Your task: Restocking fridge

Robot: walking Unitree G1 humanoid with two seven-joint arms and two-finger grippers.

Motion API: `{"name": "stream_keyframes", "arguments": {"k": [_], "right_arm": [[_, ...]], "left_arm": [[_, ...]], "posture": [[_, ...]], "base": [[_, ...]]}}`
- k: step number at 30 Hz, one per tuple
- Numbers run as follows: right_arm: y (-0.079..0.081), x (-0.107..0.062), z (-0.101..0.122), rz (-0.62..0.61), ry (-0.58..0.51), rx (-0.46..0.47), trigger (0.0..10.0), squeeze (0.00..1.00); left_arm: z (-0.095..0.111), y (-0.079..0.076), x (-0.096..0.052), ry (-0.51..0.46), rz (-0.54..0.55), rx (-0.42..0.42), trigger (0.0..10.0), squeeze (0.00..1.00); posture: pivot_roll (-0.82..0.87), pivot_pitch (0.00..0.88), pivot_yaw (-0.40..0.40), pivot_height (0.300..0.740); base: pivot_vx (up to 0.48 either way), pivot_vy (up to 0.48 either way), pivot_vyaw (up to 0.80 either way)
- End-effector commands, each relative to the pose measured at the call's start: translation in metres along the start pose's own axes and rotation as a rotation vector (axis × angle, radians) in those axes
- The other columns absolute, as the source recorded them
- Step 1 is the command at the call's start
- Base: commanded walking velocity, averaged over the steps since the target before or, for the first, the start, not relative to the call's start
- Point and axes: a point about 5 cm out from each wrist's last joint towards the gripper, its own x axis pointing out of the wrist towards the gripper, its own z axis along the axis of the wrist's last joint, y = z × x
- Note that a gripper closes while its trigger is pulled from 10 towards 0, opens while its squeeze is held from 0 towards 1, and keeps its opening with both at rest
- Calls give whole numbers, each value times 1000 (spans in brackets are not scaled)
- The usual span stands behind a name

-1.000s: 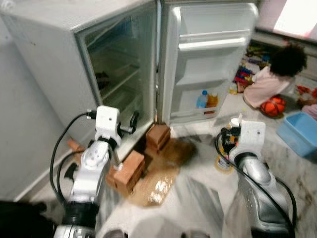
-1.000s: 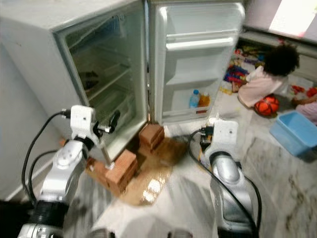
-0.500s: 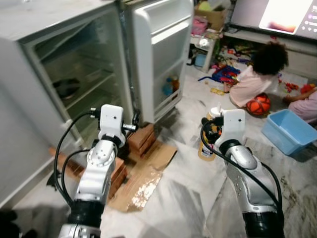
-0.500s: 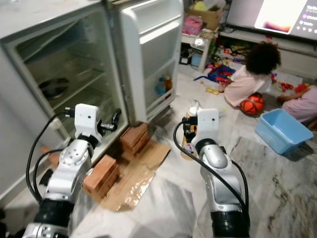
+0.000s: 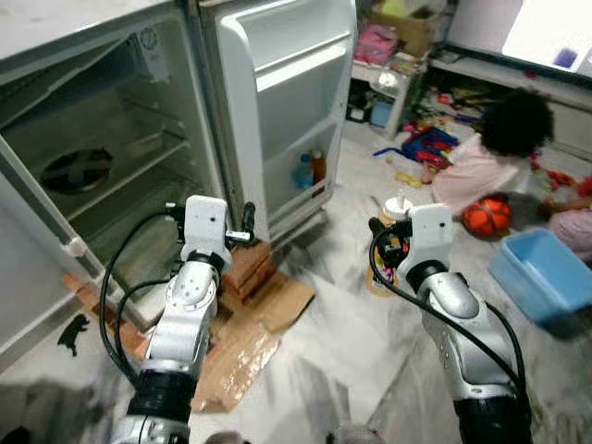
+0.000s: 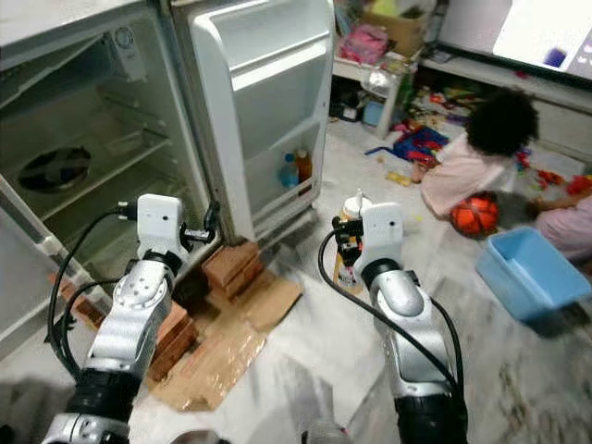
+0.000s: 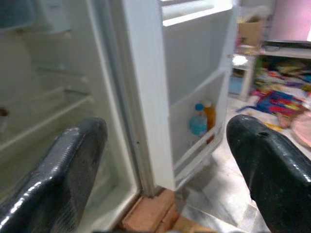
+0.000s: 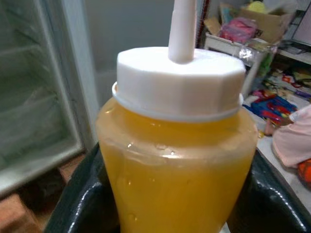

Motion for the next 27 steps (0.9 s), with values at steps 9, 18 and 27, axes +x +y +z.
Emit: {"name": "stream_keyframes", "arguments": {"k": [9,18,27], "right_arm": [[12,4,16,58,-85,-18,10000,0],[15,6,20,73,-107,-30,10000,0],[16,6,20,75,-123,-15,10000,0]], "left_arm": [[2,12,3,4,69,25,10000,0],[1,13,4,25,95,15,10000,0],[-4,16,-2,53,111,-11,10000,0]], "posture": [[-22,0,4,740],[-18,0,-1,740],[-13,0,-2,740]], "base": [[335,-339,794],[154,-407,788],[0,-458,243]]}}
